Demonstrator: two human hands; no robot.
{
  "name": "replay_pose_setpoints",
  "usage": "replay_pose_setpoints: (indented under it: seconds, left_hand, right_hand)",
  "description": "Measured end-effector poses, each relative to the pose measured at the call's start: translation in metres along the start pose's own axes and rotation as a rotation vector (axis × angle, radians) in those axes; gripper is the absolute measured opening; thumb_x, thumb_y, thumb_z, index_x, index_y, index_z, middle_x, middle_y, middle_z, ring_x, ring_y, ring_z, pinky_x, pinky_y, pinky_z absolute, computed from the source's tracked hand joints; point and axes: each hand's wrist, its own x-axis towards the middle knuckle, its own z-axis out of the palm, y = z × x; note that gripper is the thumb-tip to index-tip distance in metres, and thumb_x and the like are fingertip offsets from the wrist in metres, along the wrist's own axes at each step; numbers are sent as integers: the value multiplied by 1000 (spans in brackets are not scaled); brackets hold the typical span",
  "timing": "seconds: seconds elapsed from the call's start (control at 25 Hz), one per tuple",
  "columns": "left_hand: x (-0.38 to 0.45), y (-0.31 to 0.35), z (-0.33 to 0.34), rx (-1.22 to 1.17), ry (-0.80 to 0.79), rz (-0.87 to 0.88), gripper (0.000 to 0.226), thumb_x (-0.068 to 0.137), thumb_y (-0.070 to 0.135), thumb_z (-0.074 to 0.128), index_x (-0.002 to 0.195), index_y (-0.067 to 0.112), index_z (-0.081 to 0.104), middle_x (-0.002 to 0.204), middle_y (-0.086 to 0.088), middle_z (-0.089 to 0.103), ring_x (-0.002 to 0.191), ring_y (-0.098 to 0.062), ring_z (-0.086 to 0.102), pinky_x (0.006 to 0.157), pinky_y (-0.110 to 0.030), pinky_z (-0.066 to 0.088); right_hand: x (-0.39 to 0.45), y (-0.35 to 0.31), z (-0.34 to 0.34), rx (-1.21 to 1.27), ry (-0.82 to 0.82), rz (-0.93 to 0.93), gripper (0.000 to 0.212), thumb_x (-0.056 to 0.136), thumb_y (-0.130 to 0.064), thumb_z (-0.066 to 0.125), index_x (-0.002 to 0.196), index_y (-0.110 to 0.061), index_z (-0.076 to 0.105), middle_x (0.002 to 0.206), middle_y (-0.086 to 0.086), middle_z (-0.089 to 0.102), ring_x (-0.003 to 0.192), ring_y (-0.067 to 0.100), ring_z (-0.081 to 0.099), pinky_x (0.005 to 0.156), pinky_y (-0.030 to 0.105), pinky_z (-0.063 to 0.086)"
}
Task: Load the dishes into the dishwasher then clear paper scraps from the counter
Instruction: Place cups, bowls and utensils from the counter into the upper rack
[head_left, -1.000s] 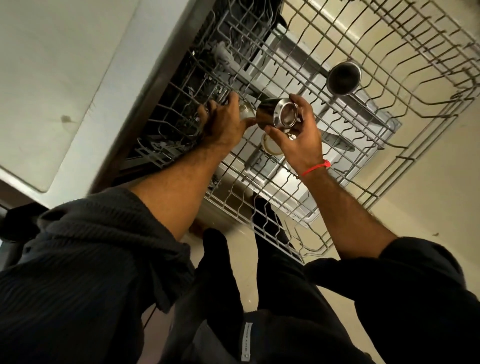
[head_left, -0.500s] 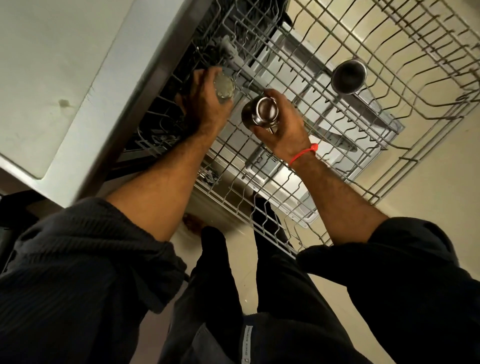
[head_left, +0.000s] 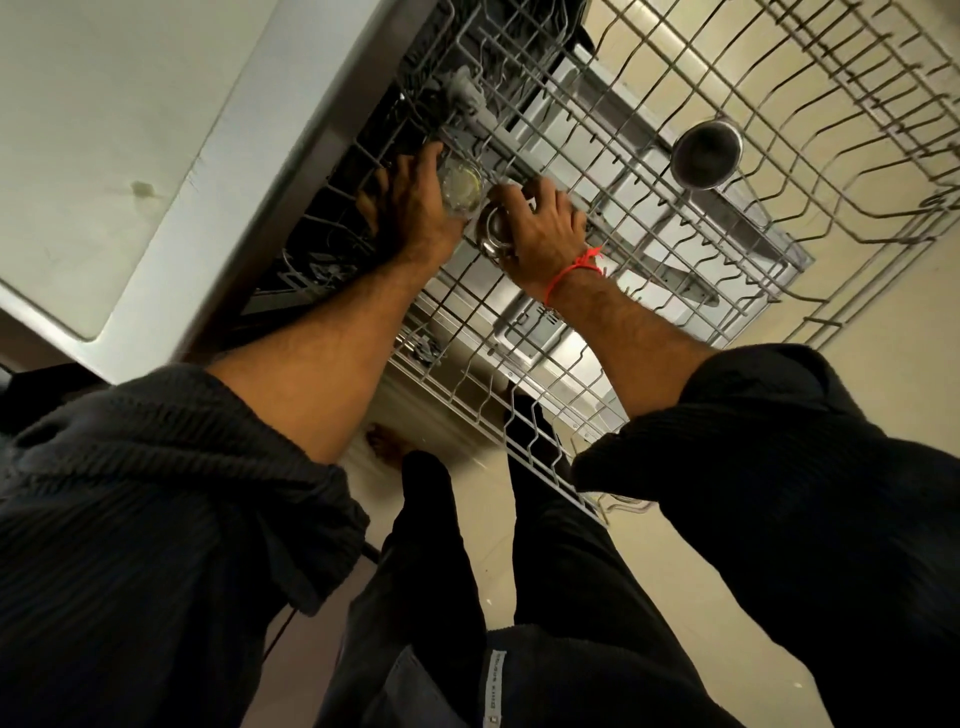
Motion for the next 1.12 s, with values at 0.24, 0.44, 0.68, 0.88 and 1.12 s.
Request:
replay_pose_setpoints:
  seconds: [0.24, 0.44, 0.68, 0.88, 1.12]
  left_hand:
    - [-54, -19, -17, -127, 53, -14, 78, 86, 19, 70, 153, 30, 31, 162, -5, 25, 147, -32, 21, 118, -56, 20]
    - [-120, -28, -50, -279, 15, 65, 70, 89, 19, 69, 149, 32, 35, 156, -1, 24, 139, -27, 31, 116, -63, 25]
    - [-204, -43, -119, -458, 81, 242, 62, 96, 17, 62, 152, 23, 35, 149, -2, 39, 121, -16, 56, 108, -40, 47]
    - [-257, -94, -175, -567, 344, 273, 60, 96, 14, 63, 150, 21, 38, 130, 7, 56, 86, 0, 61, 79, -24, 55]
    - [-300, -207, -219, -636, 573, 39, 64, 94, 13, 65, 150, 25, 37, 124, 11, 56, 68, -8, 57, 72, -25, 54]
  right_hand:
    - [-23, -11, -32, 71, -25, -6, 90, 78, -17, 75, 152, -28, 24, 150, 16, 30, 137, 38, 28, 112, 58, 27]
    - [-74, -19, -65, 460, 238, 59, 58, 86, -2, 55, 141, -17, 45, 140, 10, 47, 131, 27, 41, 113, 52, 34]
    - [-140, -68, -119, 603, 304, -75, 46, 87, 12, 49, 120, -18, 62, 119, 0, 61, 114, 9, 54, 104, 19, 44]
    - [-157, -168, -138, 586, 224, -457, 43, 86, 14, 47, 118, -9, 65, 106, 5, 66, 97, 11, 63, 93, 28, 52]
    - [-171, -313, -115, 657, 67, -575, 40, 87, 7, 52, 119, -12, 64, 100, 3, 64, 88, 7, 61, 83, 21, 48]
